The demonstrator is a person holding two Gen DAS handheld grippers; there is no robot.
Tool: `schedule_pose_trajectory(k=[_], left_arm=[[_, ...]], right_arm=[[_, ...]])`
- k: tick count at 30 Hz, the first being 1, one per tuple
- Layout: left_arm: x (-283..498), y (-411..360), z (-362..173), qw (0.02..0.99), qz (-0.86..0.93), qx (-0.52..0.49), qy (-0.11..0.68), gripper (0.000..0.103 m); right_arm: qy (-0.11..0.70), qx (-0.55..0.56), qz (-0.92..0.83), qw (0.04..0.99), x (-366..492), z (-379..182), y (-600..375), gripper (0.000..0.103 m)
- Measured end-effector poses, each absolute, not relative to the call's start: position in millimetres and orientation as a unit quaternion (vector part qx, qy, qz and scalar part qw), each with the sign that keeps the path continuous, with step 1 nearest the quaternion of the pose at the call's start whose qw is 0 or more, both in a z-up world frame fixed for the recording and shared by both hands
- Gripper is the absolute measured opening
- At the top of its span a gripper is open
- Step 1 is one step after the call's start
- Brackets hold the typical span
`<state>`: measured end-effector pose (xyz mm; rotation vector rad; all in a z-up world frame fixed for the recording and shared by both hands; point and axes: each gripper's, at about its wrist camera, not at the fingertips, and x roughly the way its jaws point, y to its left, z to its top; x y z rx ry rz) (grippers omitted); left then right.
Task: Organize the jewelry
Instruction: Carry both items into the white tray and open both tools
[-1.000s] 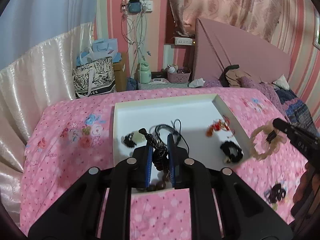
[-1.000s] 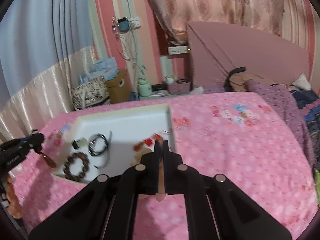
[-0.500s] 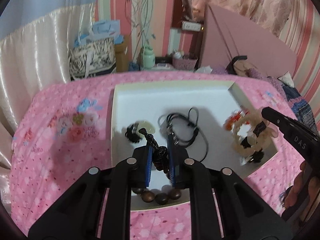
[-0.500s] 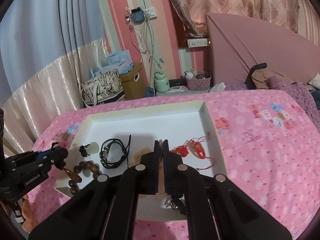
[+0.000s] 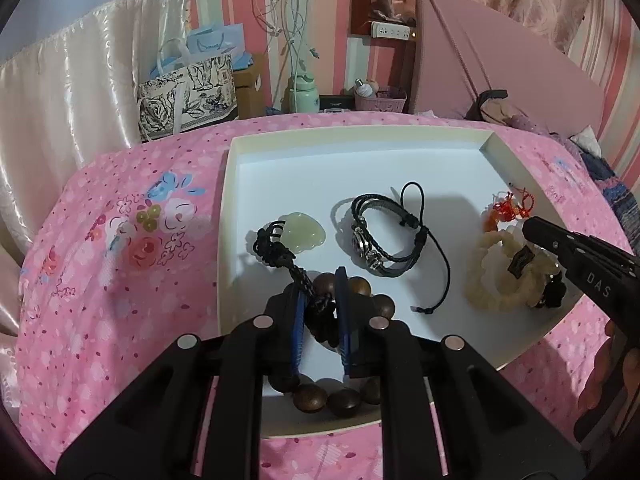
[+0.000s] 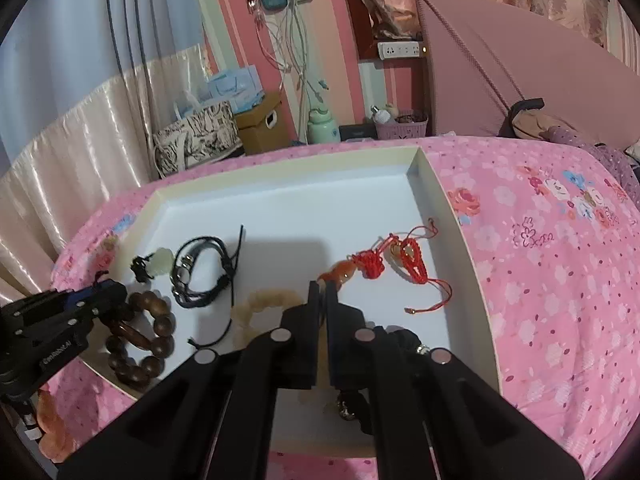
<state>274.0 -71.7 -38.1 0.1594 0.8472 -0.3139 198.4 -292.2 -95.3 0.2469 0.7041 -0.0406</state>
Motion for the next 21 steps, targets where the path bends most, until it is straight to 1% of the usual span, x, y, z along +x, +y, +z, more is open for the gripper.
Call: schedule_pose_trajectory(k=[14,16,21], left_arm=[[275.1,-71.5,-37.8,0.902,-0.144,0.073,0.401,0.013],[274.8,-70.4,-37.9,0.901,-0.143,0.072,0.402,0.013],[275.6,-68.9,-39.1,0.901,-0.138,0.074,0.405,0.013]], right_arm=[[0.355,0.072,-0.038,0.931,206.6,-104.4,-280.5,0.003],[0.357,0.068,-0.04,0.931,207.2,-105.8,-278.8,0.006],[0.362,0.054,-0.045,0.929,208.1,-107.7,-274.9,0.007]])
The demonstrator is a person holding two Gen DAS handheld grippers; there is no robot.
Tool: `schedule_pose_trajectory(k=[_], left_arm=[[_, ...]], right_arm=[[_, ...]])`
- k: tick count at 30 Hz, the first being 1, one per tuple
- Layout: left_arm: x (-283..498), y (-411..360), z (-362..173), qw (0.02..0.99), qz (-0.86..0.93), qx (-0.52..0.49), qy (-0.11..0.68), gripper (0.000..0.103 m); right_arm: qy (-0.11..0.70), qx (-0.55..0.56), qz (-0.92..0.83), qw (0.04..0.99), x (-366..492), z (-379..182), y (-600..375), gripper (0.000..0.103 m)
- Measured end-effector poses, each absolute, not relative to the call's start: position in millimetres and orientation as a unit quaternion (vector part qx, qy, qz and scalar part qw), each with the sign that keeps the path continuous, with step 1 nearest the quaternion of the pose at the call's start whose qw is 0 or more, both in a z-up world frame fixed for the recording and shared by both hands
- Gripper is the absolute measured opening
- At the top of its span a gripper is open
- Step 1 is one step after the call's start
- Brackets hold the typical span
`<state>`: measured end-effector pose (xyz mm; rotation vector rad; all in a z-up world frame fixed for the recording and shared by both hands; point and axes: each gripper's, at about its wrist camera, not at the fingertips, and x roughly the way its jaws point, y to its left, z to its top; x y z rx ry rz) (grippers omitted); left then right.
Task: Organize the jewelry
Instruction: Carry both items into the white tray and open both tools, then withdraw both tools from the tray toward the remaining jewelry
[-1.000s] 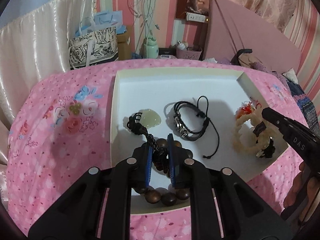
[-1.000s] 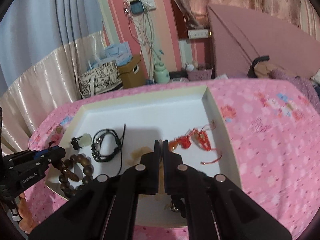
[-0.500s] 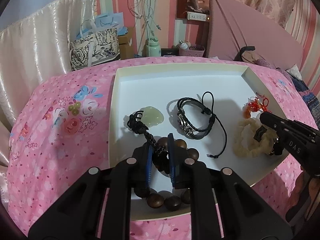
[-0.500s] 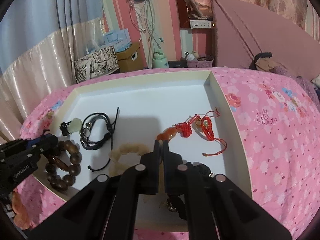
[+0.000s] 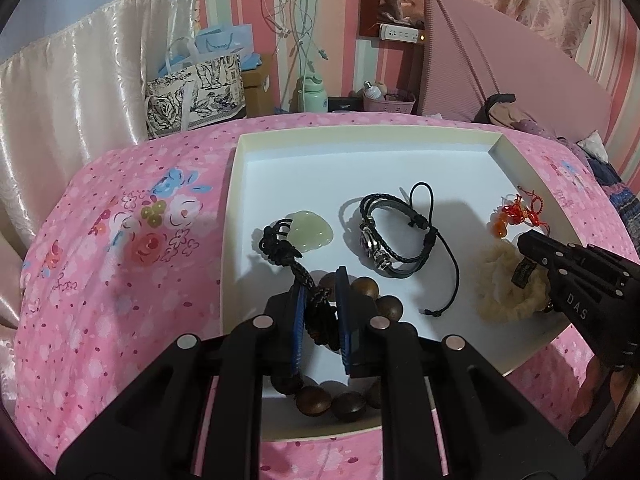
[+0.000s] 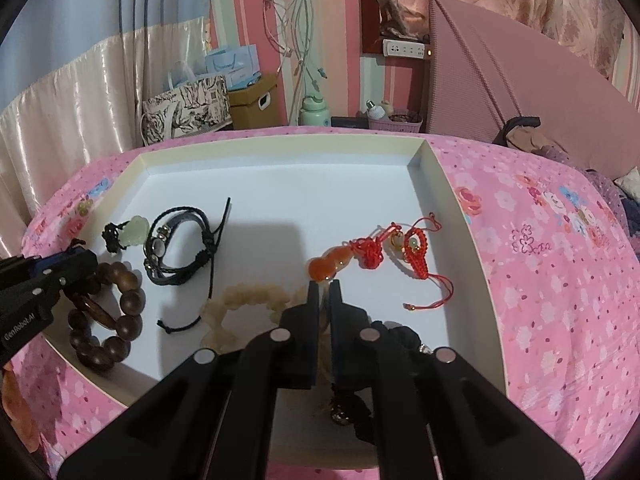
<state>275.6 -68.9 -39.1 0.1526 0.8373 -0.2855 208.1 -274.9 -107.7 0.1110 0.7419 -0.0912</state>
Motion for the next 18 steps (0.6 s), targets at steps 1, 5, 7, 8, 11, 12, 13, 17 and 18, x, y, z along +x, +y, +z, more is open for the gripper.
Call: schedule_pose_trajectory(k=[1,5,7,8,11,12,13,17,18], left_arm=[[275.0,-68.9,-38.3,0.901,-0.138,0.075,0.405,0.013],[271.2,-66.6,-32.1,0.9,-0.136,0.069,0.407,0.016],[266.8,-65.4,-26.3,0.902,-0.134,0.065,0.404,0.022],[263.0,-65.3,-22.0,0.906,-0.131,0.066,0.398,0.027],[251.7,-63.5,-10.5,0.914,-0.123,0.068,0.381,0.037],[247.1,-61.6,-6.1,0.916,-0.119,0.066,0.377,0.04],[243.3,-59.8,-2.8,0.918,-0.116,0.064,0.373,0.045],[223.2,-55.0,11.7,0.928,-0.099,0.074,0.351,0.053],[215.9,-53.9,16.4,0.931,-0.095,0.079,0.342,0.055]], right_arm=[[0.363,0.051,-0.043,0.929,207.9,-107.9,-273.5,0.007],[0.36,0.051,-0.04,0.931,204.2,-101.1,-272.5,0.021],[0.35,0.053,-0.04,0.935,200.6,-96.1,-273.4,0.055],[0.342,0.051,-0.041,0.937,198.2,-92.7,-273.2,0.055],[0.334,0.056,-0.04,0.94,193.8,-84.5,-276.4,0.055],[0.331,0.059,-0.039,0.941,192.3,-82.1,-277.5,0.056],[0.327,0.063,-0.039,0.942,189.9,-78.8,-279.2,0.059],[0.302,0.071,-0.046,0.95,177.3,-64.4,-284.5,0.069],[0.296,0.072,-0.046,0.951,174.9,-60.4,-285.8,0.077]])
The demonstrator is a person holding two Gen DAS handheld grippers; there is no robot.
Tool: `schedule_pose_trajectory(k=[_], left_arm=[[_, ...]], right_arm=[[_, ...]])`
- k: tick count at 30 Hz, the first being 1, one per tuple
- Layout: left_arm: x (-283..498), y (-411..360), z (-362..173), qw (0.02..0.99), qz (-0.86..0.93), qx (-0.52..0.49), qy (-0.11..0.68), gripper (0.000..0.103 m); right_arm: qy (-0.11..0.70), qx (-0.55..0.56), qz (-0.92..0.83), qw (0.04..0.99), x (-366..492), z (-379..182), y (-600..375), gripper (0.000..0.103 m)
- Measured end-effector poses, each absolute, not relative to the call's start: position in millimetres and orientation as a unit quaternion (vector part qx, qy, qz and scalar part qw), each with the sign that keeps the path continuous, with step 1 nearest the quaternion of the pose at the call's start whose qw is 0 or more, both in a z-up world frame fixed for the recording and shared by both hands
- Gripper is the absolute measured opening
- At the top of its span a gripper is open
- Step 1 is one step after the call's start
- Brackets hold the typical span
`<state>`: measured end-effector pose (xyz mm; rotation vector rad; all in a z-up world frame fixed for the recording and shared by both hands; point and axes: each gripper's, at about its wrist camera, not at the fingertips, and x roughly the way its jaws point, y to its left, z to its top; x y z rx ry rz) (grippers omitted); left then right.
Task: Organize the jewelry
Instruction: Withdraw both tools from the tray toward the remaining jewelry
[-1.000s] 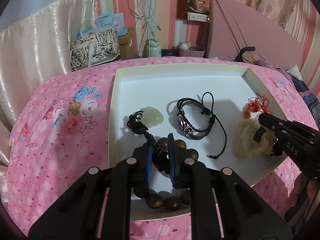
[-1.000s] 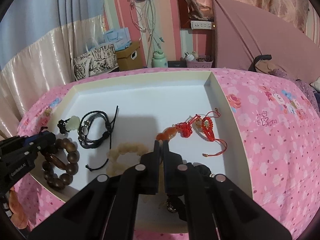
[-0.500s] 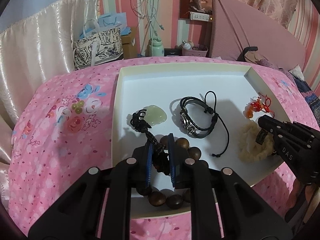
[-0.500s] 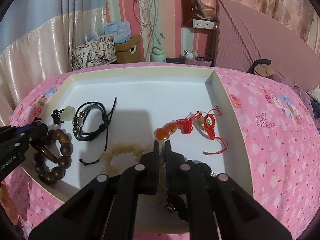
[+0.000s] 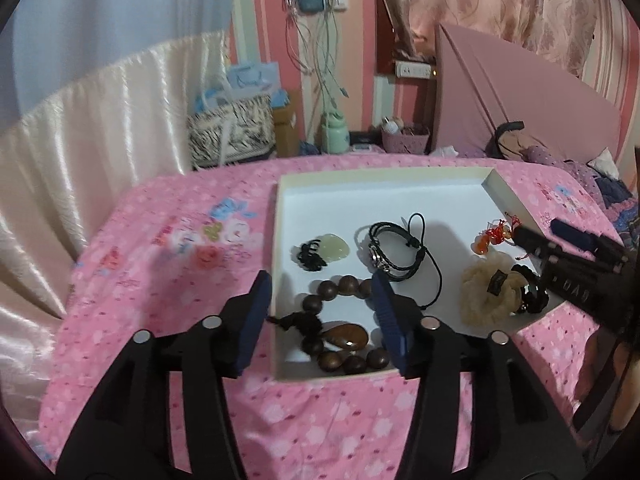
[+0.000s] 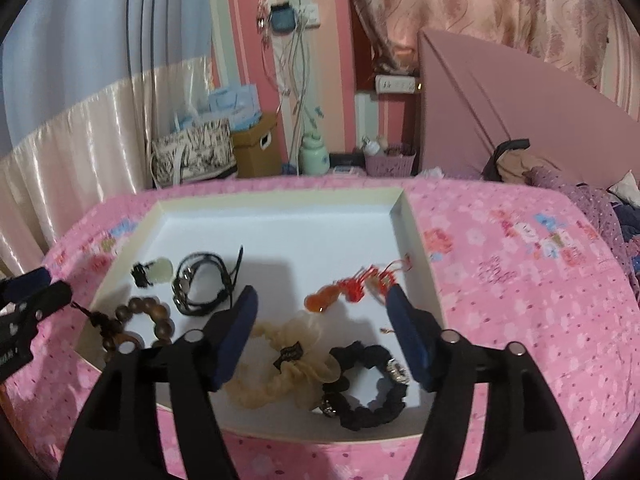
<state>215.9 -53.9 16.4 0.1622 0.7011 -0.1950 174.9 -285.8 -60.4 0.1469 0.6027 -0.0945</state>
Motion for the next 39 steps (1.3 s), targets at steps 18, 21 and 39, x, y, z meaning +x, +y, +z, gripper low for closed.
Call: schedule_pose_trajectory(k=[18,21,39], left_arm=[[101.4,-41.7,44.5,0.954,-0.084,0.073,0.278,0.1],[83.4,-47.3,40.4,0.954,-0.097,0.086,0.272,0.1],[29.4,-61.4,11.6,0.936,-0.143,0.1,0.304,0.1]], right_arm=[[0.203,0.02,-0.126,0.971,49.0,-19.8,-268.2,0.099],[0.195,0.031,-0.124,0.972,21.3,-17.0,-275.0,0.099],[0.233,0.007,-0.169,0.958,-45.7,-35.9,-309.8,0.099]])
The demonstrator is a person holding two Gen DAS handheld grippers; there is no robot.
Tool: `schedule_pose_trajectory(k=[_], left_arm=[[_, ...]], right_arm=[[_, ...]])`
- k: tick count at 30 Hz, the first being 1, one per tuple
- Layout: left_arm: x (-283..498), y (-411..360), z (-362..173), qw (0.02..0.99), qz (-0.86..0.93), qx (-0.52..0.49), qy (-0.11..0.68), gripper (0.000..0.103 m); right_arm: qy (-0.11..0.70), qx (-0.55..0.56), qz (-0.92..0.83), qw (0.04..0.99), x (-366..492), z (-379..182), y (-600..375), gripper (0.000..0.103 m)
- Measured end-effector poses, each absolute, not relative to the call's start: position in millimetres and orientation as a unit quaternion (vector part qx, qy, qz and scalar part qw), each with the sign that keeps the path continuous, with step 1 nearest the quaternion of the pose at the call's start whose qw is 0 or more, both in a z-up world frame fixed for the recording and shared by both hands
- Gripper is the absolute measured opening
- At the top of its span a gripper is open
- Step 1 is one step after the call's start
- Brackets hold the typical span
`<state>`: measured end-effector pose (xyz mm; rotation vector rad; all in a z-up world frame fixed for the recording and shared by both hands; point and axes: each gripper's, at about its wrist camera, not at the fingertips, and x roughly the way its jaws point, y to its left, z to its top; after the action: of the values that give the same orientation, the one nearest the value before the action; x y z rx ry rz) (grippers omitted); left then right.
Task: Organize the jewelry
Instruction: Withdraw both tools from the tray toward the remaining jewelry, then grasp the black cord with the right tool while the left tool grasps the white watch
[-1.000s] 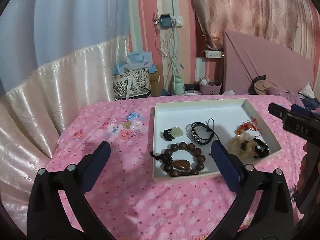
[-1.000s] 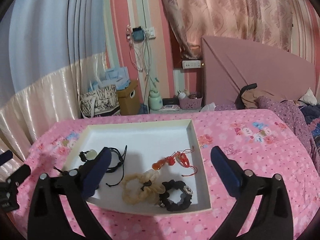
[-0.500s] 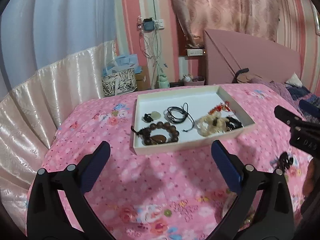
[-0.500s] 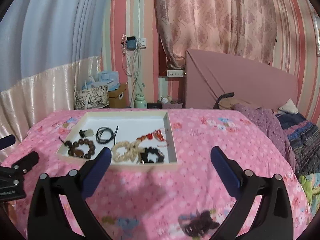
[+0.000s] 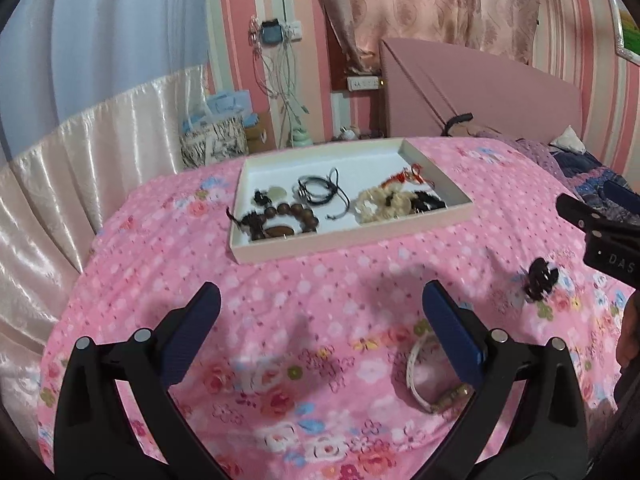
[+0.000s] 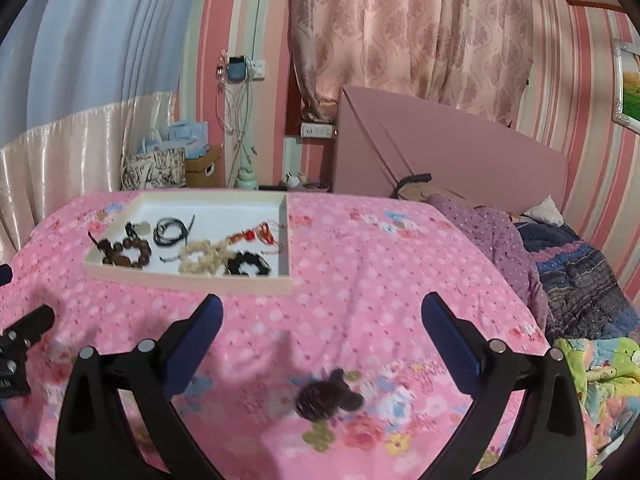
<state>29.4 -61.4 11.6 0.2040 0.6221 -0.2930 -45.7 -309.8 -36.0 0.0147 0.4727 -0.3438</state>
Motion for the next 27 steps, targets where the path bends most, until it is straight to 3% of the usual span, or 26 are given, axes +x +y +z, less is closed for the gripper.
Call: schedule_pose_trajectory(k=[10,21,27], left_arm=[[39.0,-62.0,-36.7,0.905,-0.152,0.074,0.39,0.1],[43.4,-81.7,-55.1,0.893,-0.165,0.093,0.408,0.099],[51.3,-93.2,-65.2,0.877,-0.182,0.095,0.435,0.091]], right_arm=[[0.286,0.046,-0.169,0.942,-70.1,-76.4,-351.2,0.099],[0.329,0.013,-0.17,0.929,-43.5,-112.7,-338.3,0.098],[0.341,0.017,-0.168,0.925,-35.6,-120.6,-342.3,0.098]])
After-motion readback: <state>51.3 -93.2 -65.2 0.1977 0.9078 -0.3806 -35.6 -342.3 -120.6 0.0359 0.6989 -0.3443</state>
